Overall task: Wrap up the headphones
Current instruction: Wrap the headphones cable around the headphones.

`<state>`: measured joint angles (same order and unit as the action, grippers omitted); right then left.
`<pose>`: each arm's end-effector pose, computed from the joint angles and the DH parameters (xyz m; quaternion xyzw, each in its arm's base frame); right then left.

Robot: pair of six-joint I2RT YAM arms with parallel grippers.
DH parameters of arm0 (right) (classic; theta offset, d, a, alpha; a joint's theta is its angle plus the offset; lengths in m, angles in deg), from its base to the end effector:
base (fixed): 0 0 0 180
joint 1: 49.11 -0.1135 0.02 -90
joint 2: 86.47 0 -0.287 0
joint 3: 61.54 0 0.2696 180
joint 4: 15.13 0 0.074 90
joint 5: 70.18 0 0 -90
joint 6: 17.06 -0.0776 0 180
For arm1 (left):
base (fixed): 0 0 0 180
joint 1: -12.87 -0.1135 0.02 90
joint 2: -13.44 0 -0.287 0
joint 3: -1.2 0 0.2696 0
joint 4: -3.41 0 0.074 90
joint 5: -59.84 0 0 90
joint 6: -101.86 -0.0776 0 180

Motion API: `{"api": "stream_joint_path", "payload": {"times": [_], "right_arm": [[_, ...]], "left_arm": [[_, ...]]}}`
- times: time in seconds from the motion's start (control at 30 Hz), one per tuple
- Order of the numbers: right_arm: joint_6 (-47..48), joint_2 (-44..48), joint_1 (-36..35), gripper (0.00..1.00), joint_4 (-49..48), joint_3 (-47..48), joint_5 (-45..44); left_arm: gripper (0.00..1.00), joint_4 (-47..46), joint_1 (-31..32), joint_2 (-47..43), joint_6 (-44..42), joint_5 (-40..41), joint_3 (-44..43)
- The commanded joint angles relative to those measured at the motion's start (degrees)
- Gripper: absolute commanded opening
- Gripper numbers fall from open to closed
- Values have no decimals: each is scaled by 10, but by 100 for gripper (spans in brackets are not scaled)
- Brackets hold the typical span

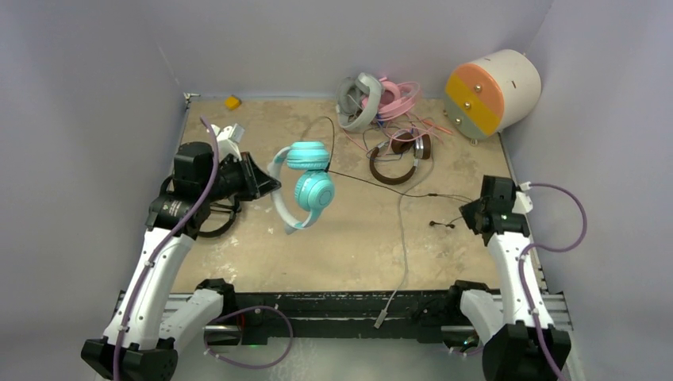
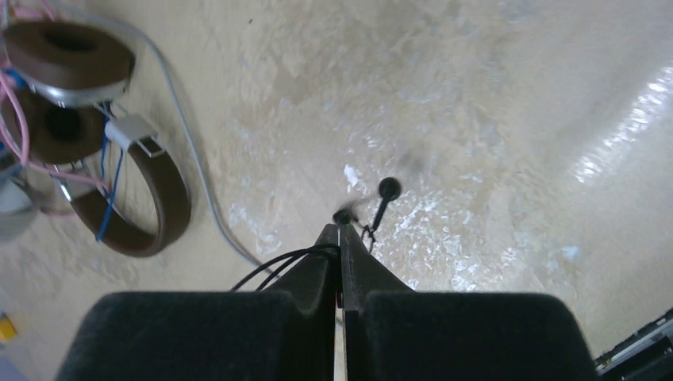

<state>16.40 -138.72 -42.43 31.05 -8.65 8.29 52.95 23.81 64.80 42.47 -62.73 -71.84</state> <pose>0.2157 -0.0409 0.2364 0.5151 0.7644 0.0743 0.3805 0.2027 -0.0817 0.3721 0.0022 0.8348 -0.4003 0.3780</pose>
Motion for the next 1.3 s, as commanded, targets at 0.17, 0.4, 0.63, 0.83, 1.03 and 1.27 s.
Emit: {"api": "stream_joint_path", "payload": {"times": [0.17, 0.4, 0.63, 0.83, 1.03, 1.27], "right_arm": [[-89, 93, 38, 0, 111, 4, -162], [-164, 136, 38, 0, 185, 36, -259], [-183, 197, 38, 0, 214, 44, -332], [-226, 204, 38, 0, 254, 58, -360], [-242, 212, 38, 0, 261, 54, -364], [-263, 217, 38, 0, 283, 62, -382]], "left_arm": [[0, 32, -5, -59, -2, 334, 1], [0, 97, -5, -64, 70, 558, 12], [0, 200, -5, -96, 255, 793, 9], [0, 274, -5, -165, 393, 916, 27], [0, 346, -4, -210, 489, 988, 38], [0, 476, 37, -200, 657, 1084, 32]]}}
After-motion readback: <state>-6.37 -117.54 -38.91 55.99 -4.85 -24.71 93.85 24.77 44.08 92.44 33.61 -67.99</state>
